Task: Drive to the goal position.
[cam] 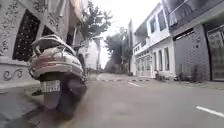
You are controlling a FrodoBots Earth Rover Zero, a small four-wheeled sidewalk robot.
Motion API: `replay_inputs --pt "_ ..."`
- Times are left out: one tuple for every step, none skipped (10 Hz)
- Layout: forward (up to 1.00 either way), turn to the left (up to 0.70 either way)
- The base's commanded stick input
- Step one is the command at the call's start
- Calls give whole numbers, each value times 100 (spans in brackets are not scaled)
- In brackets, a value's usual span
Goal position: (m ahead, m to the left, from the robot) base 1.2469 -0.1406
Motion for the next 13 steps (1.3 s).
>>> replay_inputs --pt "50 0" --pt "50 0" --pt "50 0" --pt "50 0" --pt "50 0" --pt "50 -7" --pt "50 -36" --pt "50 -50" --pt "50 -50" --pt "50 -39" --pt "50 -20" --pt "50 -1" --pt "50 0"
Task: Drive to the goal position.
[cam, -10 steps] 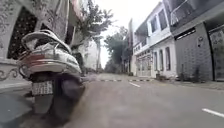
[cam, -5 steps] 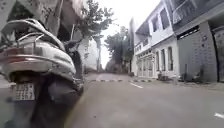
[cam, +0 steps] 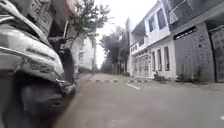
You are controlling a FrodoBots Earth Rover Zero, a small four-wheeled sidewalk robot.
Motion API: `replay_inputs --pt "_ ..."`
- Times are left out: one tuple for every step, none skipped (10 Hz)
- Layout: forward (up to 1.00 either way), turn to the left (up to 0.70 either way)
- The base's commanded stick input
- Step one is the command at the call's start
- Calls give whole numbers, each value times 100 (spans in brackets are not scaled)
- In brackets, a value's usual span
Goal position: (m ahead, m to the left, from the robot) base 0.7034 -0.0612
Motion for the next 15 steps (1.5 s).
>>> replay_inputs --pt "50 0" --pt "50 0" --pt "50 0" --pt "50 0" --pt "50 0" --pt "50 0" --pt "50 0" --pt "50 0" --pt "50 0" --pt "50 0" --pt "50 0" --pt "50 0" --pt "50 0" --pt "50 0" --pt "50 0"
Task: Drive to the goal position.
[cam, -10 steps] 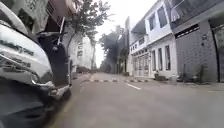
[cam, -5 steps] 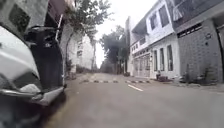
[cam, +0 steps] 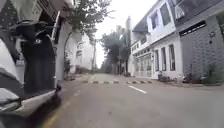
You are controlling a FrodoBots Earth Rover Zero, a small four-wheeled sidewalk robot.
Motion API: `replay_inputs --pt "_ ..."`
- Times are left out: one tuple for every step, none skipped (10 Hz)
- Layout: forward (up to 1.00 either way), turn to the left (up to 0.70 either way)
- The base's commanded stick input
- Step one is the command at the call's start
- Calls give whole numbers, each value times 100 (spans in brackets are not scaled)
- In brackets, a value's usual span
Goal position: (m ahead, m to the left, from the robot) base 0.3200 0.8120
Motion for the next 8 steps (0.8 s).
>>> replay_inputs --pt "50 0" --pt "50 0" --pt "50 37" --pt "50 50" --pt "50 50" --pt "50 14" --pt "50 0" --pt "50 0"
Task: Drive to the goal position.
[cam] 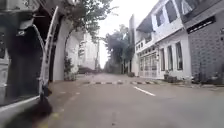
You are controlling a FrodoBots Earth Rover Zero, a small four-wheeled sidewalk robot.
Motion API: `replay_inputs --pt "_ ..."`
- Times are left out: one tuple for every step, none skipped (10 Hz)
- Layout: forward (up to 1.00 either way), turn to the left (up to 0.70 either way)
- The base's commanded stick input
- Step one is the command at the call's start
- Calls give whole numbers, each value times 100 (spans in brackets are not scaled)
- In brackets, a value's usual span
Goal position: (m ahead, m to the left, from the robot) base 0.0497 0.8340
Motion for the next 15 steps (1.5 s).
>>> replay_inputs --pt "50 0" --pt "50 0" --pt "50 0" --pt "50 0" --pt "50 0" --pt "50 0" --pt "50 0" --pt "50 0" --pt "50 0" --pt "50 0" --pt "50 0" --pt "50 0" --pt "50 0" --pt "50 0" --pt "50 0"
